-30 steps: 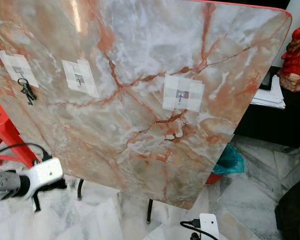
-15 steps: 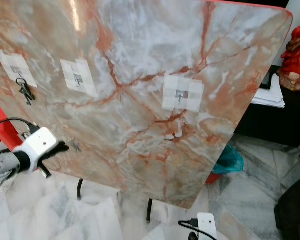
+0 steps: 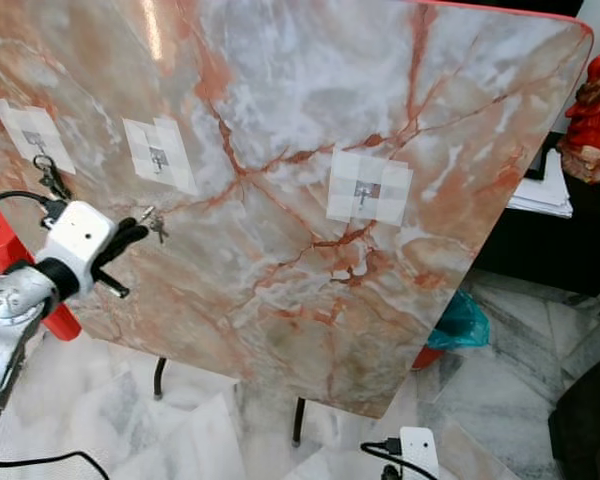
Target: Hang keys on a hook
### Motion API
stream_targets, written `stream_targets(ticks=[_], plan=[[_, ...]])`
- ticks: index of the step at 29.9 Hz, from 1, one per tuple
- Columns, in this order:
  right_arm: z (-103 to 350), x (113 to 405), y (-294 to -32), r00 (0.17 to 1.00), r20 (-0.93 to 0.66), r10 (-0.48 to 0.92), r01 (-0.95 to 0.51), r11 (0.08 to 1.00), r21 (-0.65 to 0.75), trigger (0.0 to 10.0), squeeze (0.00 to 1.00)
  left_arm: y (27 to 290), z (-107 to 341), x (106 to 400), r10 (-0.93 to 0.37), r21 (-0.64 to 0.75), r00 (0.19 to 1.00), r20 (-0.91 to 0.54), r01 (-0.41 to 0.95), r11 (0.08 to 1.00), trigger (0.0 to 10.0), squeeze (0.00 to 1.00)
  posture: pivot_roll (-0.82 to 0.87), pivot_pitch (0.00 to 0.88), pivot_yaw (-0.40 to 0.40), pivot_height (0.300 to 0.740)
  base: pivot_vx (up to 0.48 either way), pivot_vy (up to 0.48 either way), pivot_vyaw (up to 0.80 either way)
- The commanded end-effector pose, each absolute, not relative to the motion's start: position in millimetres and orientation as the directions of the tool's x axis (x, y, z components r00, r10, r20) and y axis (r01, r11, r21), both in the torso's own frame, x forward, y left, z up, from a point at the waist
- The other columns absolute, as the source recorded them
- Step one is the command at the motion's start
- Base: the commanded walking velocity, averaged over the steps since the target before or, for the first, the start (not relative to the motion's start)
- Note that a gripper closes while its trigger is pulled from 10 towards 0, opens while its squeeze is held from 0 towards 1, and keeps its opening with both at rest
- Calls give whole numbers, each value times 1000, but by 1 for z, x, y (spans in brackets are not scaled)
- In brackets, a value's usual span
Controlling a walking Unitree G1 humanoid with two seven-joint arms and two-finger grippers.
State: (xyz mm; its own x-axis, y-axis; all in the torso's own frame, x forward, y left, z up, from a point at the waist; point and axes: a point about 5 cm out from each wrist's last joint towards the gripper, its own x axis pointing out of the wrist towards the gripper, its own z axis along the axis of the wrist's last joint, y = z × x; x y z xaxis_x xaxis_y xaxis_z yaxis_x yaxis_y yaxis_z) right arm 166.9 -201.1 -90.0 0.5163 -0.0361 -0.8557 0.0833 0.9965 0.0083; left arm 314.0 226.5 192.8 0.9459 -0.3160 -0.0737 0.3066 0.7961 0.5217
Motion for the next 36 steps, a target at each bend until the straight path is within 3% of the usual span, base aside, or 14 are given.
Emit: stream_targets(ticks=[1,10,11,15,23,36], plan=[[-90,165,-204,514,-857,-43,91,996,5,10000,0,230,200,316,-295,505,955,-24,267,821,10000,0,135,11,-65,740,0,0,0],[-89,168,-202,519,-854,-42,85,996,2,10000,0,235,203,314,-292,369,955,43,257,893,10000,0,139,8,-74,740,0,0,0],[-89,168,-202,519,-854,-44,86,996,1,10000,0,234,203,313,-305,259,949,82,276,926,10000,0,139,8,-74,740,0,0,0],[-89,169,-202,519,-853,-46,87,996,-1,10000,0,228,201,311,-360,88,925,117,352,932,10000,0,134,6,-75,740,0,0,0],[-89,169,-203,519,-853,-50,90,996,-3,10000,0,236,197,307,-401,139,914,56,391,910,10000,0,140,9,-75,740,0,0,0],[-88,171,-202,522,-852,-48,89,996,-2,10000,0,238,211,311,-392,133,912,116,377,917,10000,0,140,3,-70,740,0,0,0]])
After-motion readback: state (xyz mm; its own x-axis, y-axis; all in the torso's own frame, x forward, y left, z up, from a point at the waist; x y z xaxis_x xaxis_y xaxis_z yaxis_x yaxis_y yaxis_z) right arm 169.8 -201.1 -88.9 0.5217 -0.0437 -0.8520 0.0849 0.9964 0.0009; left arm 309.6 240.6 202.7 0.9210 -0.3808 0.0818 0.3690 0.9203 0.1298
